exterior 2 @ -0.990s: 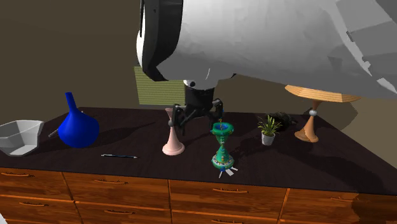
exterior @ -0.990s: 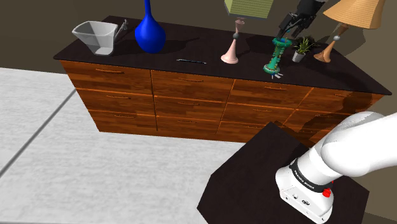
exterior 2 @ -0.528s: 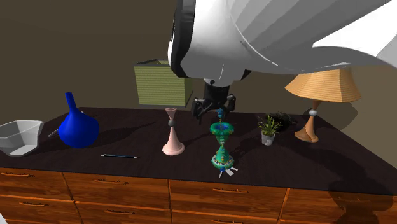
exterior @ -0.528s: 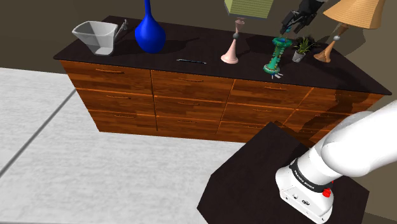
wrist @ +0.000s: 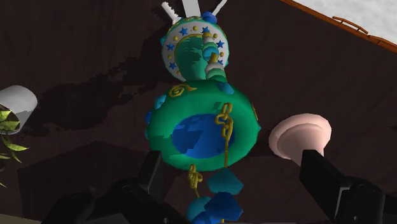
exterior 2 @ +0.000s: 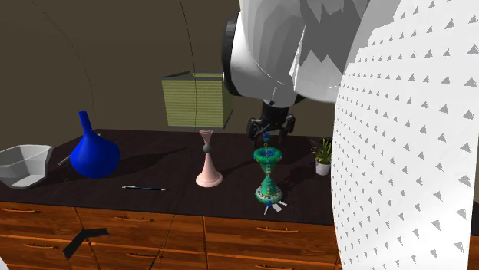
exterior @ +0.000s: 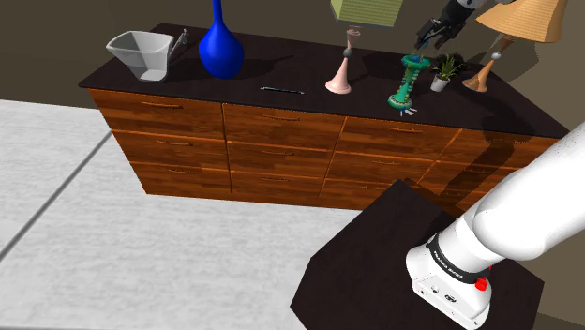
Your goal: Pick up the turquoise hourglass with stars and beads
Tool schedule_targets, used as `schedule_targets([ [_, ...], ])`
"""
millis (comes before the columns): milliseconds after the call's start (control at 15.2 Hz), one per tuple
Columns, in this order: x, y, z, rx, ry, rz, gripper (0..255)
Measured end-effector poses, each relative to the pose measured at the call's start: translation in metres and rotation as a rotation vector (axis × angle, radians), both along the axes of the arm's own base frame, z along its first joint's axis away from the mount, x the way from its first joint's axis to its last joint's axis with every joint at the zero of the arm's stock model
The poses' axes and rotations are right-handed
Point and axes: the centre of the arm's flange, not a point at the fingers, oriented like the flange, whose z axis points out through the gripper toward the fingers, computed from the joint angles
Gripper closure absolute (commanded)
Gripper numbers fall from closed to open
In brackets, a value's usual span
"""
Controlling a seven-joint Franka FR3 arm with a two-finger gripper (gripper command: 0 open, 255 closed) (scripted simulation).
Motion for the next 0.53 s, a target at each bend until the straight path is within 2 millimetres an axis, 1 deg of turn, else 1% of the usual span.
schedule_targets([
  [330,0.001,-0.002,-0.025,-0.001,-0.001,-0.001,0],
  [396,0.0,-0.002,-0.027,-0.001,-0.001,-0.001,255],
  [528,0.0,-0.002,-0.029,-0.001,-0.001,-0.001,255],
])
